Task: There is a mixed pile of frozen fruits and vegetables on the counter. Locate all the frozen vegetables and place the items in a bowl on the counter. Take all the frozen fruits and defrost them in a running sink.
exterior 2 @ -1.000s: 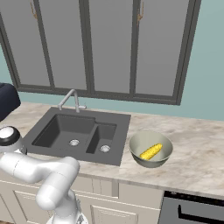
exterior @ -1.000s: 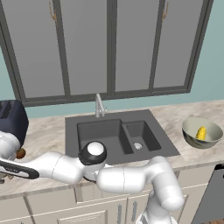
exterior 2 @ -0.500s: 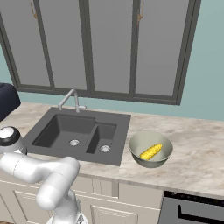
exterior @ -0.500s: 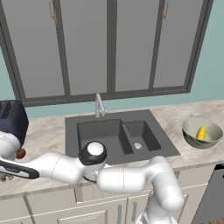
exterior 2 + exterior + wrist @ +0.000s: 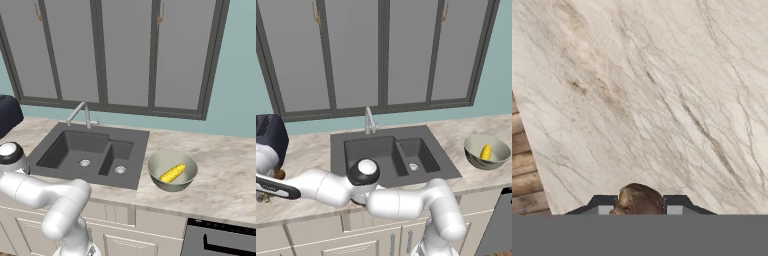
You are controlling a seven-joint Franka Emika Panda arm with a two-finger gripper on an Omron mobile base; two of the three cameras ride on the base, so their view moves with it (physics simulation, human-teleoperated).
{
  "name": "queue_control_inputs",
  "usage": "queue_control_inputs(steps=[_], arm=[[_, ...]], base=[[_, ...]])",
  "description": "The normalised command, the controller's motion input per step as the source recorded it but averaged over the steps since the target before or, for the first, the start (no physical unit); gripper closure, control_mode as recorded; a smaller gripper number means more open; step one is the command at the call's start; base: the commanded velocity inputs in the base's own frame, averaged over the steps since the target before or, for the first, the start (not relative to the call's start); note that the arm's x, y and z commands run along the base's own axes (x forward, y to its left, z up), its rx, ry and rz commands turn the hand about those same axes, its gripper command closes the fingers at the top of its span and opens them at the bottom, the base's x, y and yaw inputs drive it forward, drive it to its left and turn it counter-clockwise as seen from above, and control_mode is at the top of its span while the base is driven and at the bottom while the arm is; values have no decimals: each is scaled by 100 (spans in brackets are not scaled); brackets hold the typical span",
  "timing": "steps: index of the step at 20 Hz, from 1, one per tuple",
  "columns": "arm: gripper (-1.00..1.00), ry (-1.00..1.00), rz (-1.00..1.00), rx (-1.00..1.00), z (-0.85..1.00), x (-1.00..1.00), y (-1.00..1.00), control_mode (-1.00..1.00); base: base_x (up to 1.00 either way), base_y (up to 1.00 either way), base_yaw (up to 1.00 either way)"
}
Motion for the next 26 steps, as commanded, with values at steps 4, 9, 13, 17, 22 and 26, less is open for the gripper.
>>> queue_control_inputs(steps=[4,9,13,17,22,26], arm=[[100,4,0,-5,42,-11,-11,-100],[100,4,0,-3,38,-10,-21,-100],[100,4,2,-2,36,-7,-33,-100],[100,6,0,0,30,-18,-38,-100],[100,2,-4,3,17,-22,-44,-100],[100,2,-11,4,12,-4,-40,-100]], base=[[0,0,0],[0,0,0],[0,0,0],[0,0,0],[0,0,0],[0,0,0]])
